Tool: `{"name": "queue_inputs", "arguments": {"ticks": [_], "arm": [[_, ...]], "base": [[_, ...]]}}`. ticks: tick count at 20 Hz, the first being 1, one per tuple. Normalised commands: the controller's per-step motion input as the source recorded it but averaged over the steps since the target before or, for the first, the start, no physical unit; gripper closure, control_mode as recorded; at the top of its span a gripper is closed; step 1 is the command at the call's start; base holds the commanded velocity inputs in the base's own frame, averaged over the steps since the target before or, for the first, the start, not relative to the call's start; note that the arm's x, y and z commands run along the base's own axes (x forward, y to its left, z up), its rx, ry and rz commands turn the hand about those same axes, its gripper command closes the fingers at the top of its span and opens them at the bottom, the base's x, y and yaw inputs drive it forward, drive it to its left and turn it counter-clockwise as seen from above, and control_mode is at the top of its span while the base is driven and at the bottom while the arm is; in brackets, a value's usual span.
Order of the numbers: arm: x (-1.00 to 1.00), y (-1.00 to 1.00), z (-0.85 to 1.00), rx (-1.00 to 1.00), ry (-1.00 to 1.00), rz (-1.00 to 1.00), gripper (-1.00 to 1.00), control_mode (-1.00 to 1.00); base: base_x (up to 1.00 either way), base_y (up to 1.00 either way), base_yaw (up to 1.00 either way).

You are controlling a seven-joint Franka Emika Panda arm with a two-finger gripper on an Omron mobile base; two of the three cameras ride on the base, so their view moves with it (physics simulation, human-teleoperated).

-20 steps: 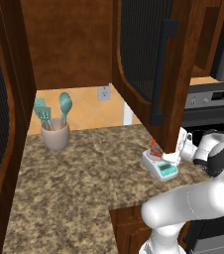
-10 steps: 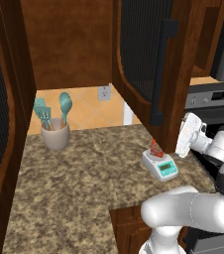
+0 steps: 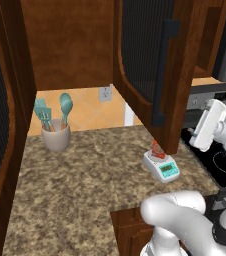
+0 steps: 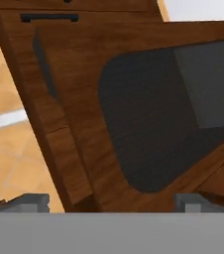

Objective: Pick the boxed food and place it on the digital scale for weighing, and close the cabinet.

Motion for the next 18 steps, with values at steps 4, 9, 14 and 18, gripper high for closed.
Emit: {"name": "queue_inputs", "arguments": {"ticks": [4, 9, 14, 18], "arm": [[-0.94, 0.13, 1.00, -0.04, 0.17, -0.12, -1.00, -1.00], [-0.98, 0.12, 1.00, -0.07, 0.25, -0.13, -1.00, -1.00], [-0.95, 0.32, 0.78, -0.26, 0.22, -0.01, -1.00, -1.00], [-0.97, 0.77, 0.16, -0.17, 0.07, -0.01, -1.00, -1.00]], "base": [[0.00, 0.00, 0.00], [0.00, 0.00, 0.00], [0.00, 0.00, 0.00], [0.00, 0.00, 0.00]]}}
